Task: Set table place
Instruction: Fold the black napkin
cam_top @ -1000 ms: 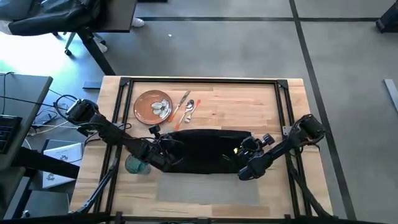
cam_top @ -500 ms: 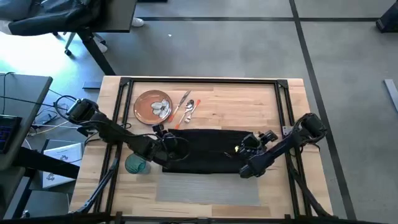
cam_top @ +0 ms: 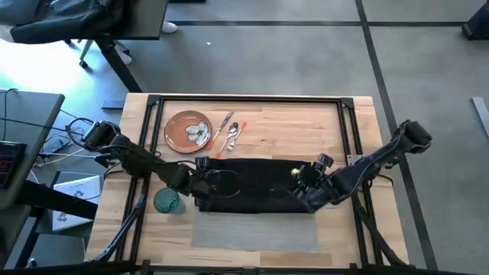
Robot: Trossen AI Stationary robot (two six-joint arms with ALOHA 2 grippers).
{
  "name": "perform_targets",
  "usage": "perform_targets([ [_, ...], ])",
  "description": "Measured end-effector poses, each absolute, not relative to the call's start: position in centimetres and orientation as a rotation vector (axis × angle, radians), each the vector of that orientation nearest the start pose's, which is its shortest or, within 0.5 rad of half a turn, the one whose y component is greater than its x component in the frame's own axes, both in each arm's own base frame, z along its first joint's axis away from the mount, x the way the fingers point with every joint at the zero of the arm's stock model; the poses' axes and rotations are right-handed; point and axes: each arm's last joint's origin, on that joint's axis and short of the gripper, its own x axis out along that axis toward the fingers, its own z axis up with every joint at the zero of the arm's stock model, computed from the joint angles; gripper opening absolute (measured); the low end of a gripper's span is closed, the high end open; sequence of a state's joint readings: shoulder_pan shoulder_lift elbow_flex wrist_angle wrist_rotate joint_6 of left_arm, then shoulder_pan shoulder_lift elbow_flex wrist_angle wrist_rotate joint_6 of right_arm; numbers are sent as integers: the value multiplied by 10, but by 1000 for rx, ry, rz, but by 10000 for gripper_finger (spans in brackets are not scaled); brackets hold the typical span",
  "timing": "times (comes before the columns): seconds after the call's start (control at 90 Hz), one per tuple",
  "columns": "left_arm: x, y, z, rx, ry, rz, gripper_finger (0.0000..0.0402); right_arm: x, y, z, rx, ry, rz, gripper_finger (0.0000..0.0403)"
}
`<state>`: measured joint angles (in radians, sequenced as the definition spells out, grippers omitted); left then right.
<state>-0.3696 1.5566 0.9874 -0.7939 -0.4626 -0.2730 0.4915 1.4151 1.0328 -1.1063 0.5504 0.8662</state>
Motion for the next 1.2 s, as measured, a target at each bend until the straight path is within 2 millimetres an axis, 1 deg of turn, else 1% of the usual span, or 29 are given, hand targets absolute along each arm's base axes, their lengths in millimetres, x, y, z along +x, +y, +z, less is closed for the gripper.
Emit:
perform_targets([
  [0.133,262,-68,195,317,1269,264,161,226,72,236,-13,1202,-563,194],
  [0.2,263,-58,195,291,1294,262,161,231,57,231,6,1225,-561,194],
  [0.322,266,-38,194,210,1347,223,161,233,31,210,73,1270,-510,194],
  [0.422,268,-23,193,155,1370,209,161,228,16,188,124,1295,-489,194],
  [0.5,269,-10,193,134,1377,227,161,220,9,173,166,1310,-490,194],
  [0.633,271,14,193,71,1370,297,161,206,5,158,226,1329,-496,194],
  [0.767,272,35,193,-29,1344,318,161,197,7,154,260,1316,-520,194],
  [0.844,270,43,189,-57,1341,357,161,194,9,153,274,1288,-521,194],
  [0.956,257,49,173,-90,1405,393,161,191,11,153,281,1261,-516,194],
  [1.067,246,47,158,-81,1453,380,161,191,12,153,254,1246,-533,194],
  [1.133,243,48,157,-31,1471,425,161,191,12,153,238,1238,-546,194],
  [1.2,240,50,161,31,1470,488,161,191,11,153,229,1237,-549,194],
])
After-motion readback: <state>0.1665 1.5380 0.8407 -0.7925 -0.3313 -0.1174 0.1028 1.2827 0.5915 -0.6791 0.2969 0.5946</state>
